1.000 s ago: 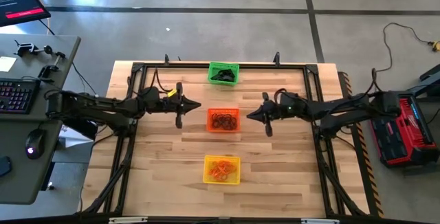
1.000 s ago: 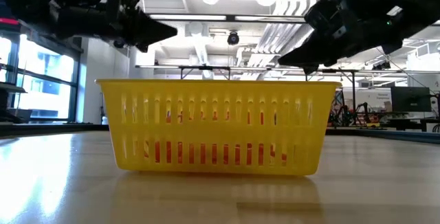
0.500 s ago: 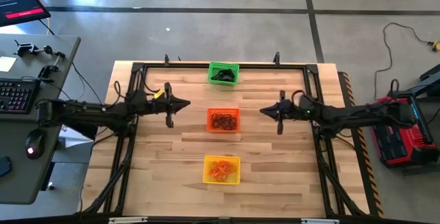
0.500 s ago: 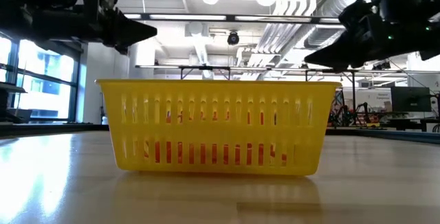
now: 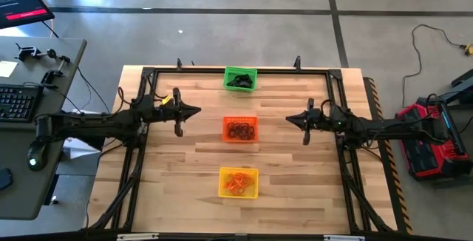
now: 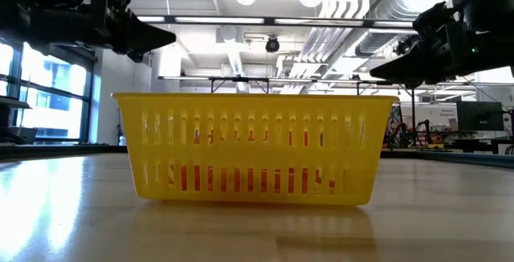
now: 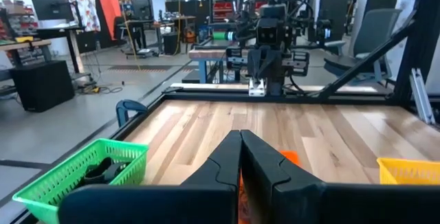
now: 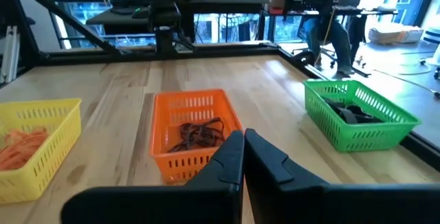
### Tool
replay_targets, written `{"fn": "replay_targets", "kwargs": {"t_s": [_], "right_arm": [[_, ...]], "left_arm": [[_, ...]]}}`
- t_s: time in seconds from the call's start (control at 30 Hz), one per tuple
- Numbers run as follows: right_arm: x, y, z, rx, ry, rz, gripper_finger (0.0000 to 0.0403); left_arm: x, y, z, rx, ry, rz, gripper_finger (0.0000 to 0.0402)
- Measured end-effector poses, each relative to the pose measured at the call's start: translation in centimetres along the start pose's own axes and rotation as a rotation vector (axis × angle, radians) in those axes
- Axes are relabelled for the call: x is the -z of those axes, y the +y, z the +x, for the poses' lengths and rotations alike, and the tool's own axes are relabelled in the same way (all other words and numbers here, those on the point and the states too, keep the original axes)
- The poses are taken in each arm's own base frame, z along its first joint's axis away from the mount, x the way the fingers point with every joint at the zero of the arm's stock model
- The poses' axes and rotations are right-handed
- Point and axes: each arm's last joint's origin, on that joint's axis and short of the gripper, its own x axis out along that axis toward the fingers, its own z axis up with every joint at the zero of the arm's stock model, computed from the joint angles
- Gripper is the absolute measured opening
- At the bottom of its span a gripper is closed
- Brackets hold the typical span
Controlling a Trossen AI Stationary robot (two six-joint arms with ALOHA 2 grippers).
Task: Sort rubber bands into baskets
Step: Return to Home Position
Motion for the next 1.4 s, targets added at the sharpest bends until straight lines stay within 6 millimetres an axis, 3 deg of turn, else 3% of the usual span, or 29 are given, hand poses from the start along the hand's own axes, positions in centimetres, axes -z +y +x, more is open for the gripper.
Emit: {"fn": "replay_targets", "kwargs": {"t_s": [0.43,1.2,1.4], "right_arm": [[-0.4,-0.1,-1.0,0.034,-0.026,0.001,0.0000],[-0.8,-0.2,-2.4,0.061,-0.078,0.032,0.0000],[-0.8,-0.2,-3.0,0.060,-0.086,0.033,0.0000]], "left_arm": [[-0.4,-0.1,-1.0,-0.018,-0.002,0.020,0.0000],[-0.9,-0.5,-5.1,-0.048,0.008,-0.020,0.0000],[-0.8,-0.7,-6.7,-0.057,-0.070,-0.022,0.0000]]}}
